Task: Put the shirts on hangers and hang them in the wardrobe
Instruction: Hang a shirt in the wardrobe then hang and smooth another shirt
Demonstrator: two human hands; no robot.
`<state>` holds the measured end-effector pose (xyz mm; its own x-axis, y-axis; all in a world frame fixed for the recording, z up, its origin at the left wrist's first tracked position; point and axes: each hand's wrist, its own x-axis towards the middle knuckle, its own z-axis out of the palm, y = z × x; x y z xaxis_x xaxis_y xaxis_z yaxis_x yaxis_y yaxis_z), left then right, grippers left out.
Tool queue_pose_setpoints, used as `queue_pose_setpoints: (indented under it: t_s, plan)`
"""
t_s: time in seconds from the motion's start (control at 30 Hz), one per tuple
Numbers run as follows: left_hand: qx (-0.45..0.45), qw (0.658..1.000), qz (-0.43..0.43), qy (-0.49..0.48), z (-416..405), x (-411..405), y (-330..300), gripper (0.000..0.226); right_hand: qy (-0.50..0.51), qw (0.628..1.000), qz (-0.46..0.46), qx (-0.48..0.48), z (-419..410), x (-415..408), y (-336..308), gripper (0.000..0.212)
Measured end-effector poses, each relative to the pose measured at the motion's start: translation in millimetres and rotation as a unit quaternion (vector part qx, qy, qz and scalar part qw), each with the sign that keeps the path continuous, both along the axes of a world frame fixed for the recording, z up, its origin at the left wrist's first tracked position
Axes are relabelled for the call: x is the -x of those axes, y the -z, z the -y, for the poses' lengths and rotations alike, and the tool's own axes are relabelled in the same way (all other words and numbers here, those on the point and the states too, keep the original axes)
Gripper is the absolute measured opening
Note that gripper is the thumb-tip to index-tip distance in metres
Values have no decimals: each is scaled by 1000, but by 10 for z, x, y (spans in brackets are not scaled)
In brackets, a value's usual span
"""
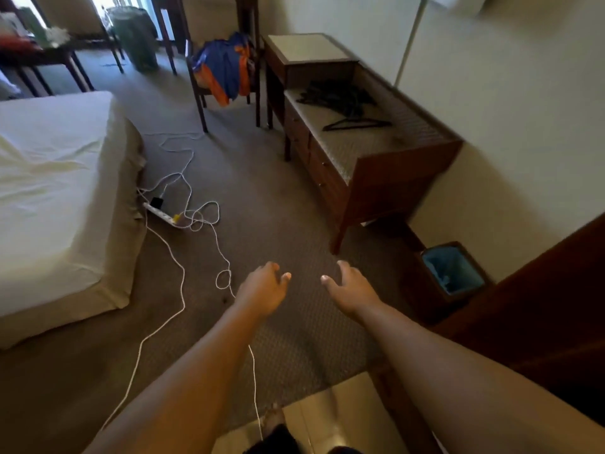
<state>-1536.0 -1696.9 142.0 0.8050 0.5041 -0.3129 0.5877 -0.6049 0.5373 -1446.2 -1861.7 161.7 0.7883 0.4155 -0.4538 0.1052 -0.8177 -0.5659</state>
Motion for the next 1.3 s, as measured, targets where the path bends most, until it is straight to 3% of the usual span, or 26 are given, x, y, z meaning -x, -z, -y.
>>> queue_pose_setpoints:
  t_s: [0.2,0.47,0.77,1.1,1.3]
  plan:
    - [-13,999,8,37,-841,-1151,-155,51,46,999,10,-13,-801,-1031,-101,67]
    - [-38,999,11,36,-2022,-2853,-128,56,29,998,61,-14,-1915,-2829,-45,69]
    - [-11,999,28,44,-3030,-4950,-323,57,29,997,58,-31,-3072,-4750,-100,67]
    - [9,991,60,116,-4300,-7229,-172,43,125,990,56,-46,-4167,-6742,28,65]
    - [45,985,36,166,-5009,-8421,-92,53,178,982,38,-46,-4853,-7772,81,65]
